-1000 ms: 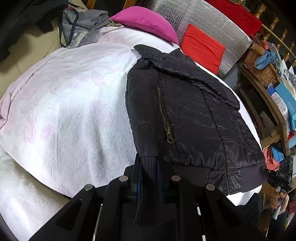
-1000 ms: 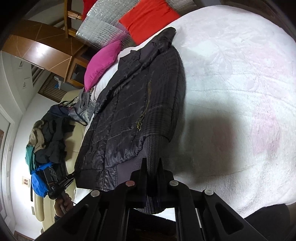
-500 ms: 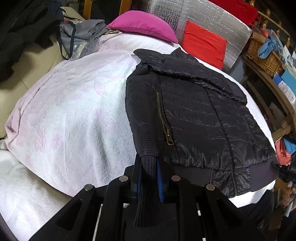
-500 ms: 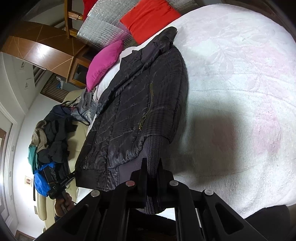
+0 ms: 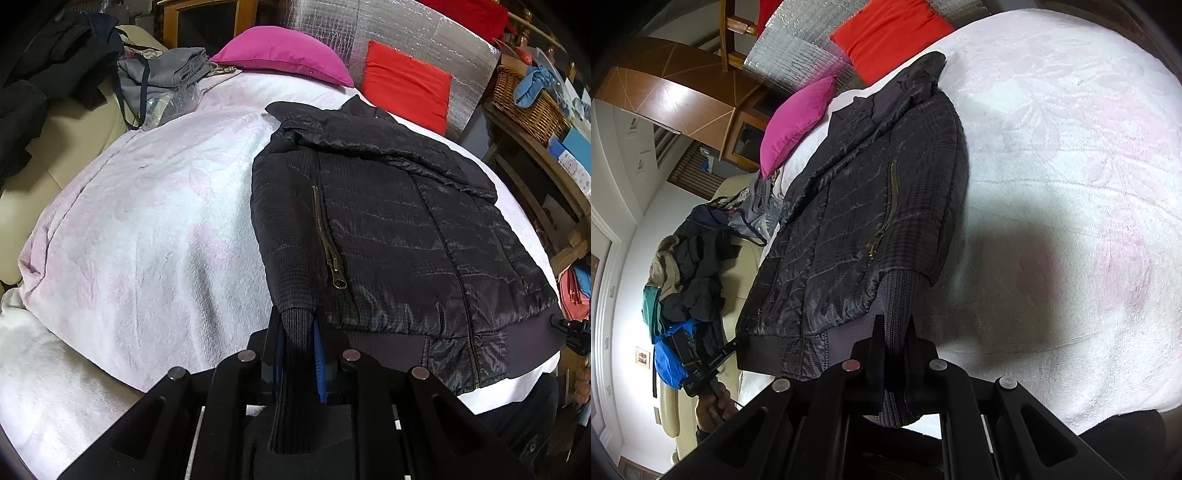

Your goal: Fold large clothes

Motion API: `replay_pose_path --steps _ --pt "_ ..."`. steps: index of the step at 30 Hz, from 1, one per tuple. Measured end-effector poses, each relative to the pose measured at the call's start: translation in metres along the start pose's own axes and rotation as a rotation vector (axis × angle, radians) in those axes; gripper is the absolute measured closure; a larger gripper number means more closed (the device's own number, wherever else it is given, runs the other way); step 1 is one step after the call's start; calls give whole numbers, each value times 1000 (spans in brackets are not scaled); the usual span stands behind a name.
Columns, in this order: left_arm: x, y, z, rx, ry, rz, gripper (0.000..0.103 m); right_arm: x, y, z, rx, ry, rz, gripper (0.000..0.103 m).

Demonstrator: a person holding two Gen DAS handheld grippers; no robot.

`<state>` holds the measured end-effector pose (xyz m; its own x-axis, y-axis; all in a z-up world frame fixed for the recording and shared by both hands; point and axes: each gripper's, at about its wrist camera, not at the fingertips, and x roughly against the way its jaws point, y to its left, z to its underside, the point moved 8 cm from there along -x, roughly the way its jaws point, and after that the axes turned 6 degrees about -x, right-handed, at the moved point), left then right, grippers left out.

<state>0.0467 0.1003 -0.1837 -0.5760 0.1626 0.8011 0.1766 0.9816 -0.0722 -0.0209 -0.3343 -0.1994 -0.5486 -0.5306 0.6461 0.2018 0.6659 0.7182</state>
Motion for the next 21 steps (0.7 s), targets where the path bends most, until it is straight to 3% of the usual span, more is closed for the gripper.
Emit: replay_pose_path --steps 21 --pt "4 -1 2 -15 3 -10 88 0 -5 0 -3 4 -15 95"
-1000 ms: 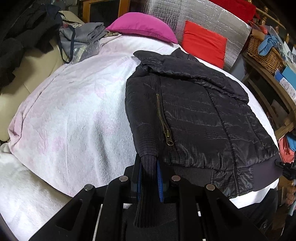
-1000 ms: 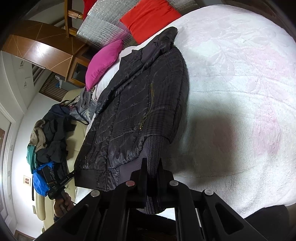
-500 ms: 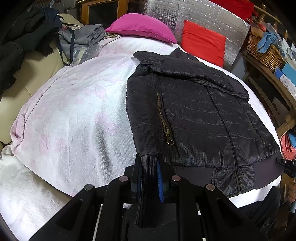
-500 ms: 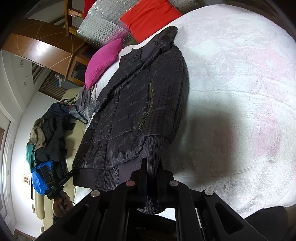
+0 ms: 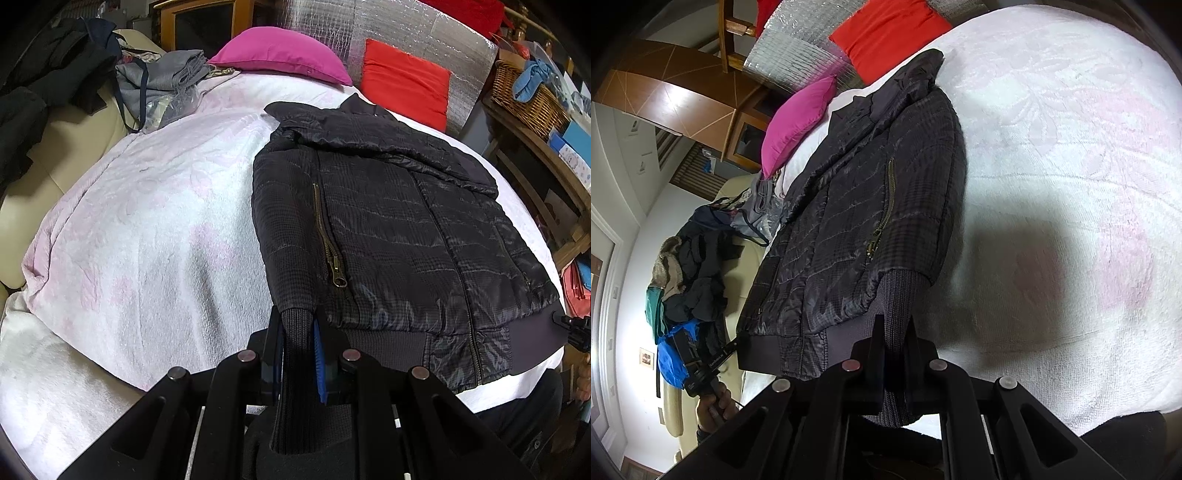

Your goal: Fold large clothes

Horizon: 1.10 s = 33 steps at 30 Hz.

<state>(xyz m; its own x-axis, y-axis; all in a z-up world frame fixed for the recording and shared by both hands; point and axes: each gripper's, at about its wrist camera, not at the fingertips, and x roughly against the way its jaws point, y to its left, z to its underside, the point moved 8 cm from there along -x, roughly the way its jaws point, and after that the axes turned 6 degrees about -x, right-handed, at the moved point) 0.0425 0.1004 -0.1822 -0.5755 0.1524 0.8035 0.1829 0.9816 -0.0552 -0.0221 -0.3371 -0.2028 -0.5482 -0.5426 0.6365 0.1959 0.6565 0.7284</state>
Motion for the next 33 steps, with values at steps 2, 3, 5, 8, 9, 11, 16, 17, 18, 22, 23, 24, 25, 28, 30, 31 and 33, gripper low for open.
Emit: replay_pose_path --steps 2,3,5,8,9,11,16,17,18,22,23,24,25,28,30,31,33 --pt "1 0 0 4 -6 8 88 0 1 0 2 -2 0 95" --pt "1 1 0 7 -6 13 88 1 1 0 6 -5 -2 95" --pt "-1 3 1 9 1 16 88 2 2 0 9 -9 -8 95" --pt "-1 1 2 7 4 17 88 2 1 1 9 -6 -9 95" --pt "-1 1 2 7 4 18 88 1 0 2 7 -5 -9 95" --pt "-2 2 2 12 6 21 88 2 0 1 8 -5 -11 95" --pt "-1 3 4 21 8 34 88 2 -2 2 4 -7 -17 95" --pt "-1 3 4 21 10 34 88 3 -1 1 3 -6 -18 95" --pt "-2 3 4 23 12 34 88 3 -2 1 3 -5 -19 95" --pt "-3 4 5 30 18 39 88 1 -5 0 -6 0 -21 95" --pt "-3 4 5 30 18 39 88 2 -5 0 -6 1 -22 95" --pt "-4 4 5 29 19 38 88 2 -5 0 -6 1 -22 95" --pt "-4 4 5 28 19 38 88 2 -5 0 -6 1 -23 95" --pt "-4 4 5 28 20 41 88 0 -6 1 -7 3 -23 95" --pt "-6 5 6 30 22 45 88 0 -7 1 -10 5 -23 95" --pt "-7 6 6 32 25 47 88 -1 -7 1 -12 6 -24 95" --pt "-9 7 7 33 28 48 88 -1 -8 0 -14 9 -24 95"
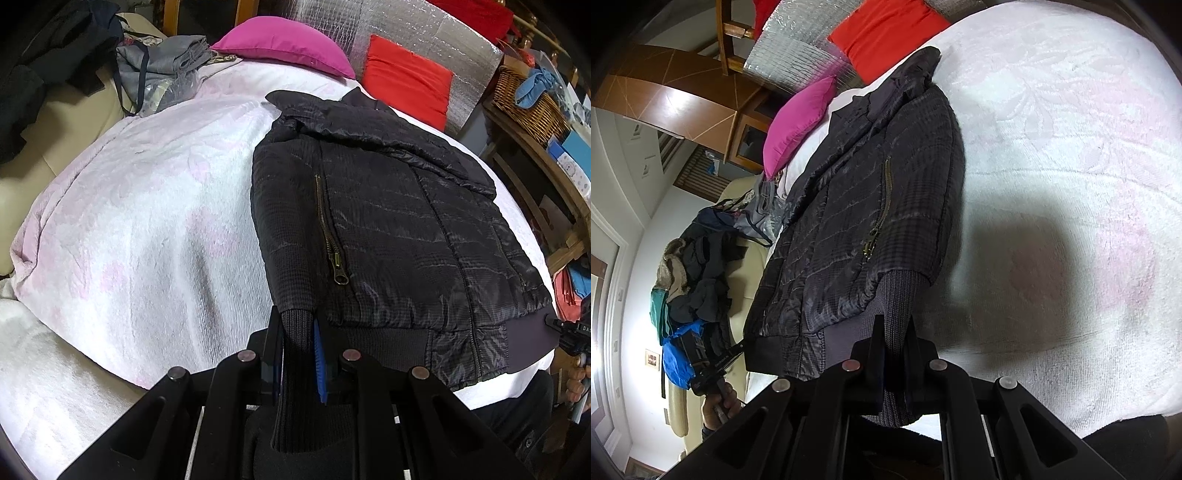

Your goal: Fold large clothes

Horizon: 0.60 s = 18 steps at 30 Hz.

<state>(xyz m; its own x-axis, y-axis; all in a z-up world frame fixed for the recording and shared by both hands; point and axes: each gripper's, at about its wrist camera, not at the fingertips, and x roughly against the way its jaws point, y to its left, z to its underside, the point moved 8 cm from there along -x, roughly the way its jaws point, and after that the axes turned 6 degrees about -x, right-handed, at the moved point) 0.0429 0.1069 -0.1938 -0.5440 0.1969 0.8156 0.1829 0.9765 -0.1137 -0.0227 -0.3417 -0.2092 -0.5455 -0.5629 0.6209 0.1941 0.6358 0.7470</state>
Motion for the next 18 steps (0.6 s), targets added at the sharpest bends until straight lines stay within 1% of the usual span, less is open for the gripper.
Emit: replay_pose_path --steps 18 --pt "-6 5 2 2 10 18 88 -1 -1 -2 1 7 6 95"
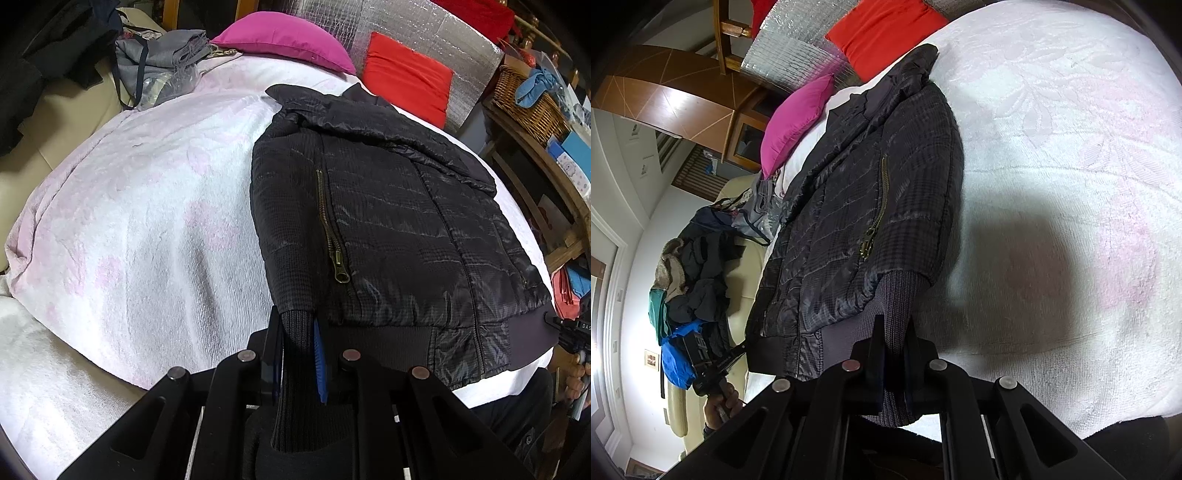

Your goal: Fold large clothes

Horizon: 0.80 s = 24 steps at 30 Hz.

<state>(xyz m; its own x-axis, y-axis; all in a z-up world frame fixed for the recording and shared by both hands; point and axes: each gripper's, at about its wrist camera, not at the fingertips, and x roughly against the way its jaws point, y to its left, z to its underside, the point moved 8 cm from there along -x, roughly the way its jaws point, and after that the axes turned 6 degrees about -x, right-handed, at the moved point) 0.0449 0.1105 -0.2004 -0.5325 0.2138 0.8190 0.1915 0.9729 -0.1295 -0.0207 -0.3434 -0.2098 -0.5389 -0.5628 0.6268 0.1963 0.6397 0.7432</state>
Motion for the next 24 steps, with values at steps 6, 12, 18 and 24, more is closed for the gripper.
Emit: replay_pose_path --steps 6,12,18,24 --pt "1 -1 -1 -3 0 -7 88 0 0 0 2 -2 -2 95" --pt "7 -6 -3 -10 -14 -20 88 0 4 -2 13 -1 -2 95" --pt "10 -7 -6 -16 -26 -17 88 3 11 -4 26 -9 -2 95" --pt "10 -6 -5 -12 -28 -10 88 3 12 -4 25 -11 3 95"
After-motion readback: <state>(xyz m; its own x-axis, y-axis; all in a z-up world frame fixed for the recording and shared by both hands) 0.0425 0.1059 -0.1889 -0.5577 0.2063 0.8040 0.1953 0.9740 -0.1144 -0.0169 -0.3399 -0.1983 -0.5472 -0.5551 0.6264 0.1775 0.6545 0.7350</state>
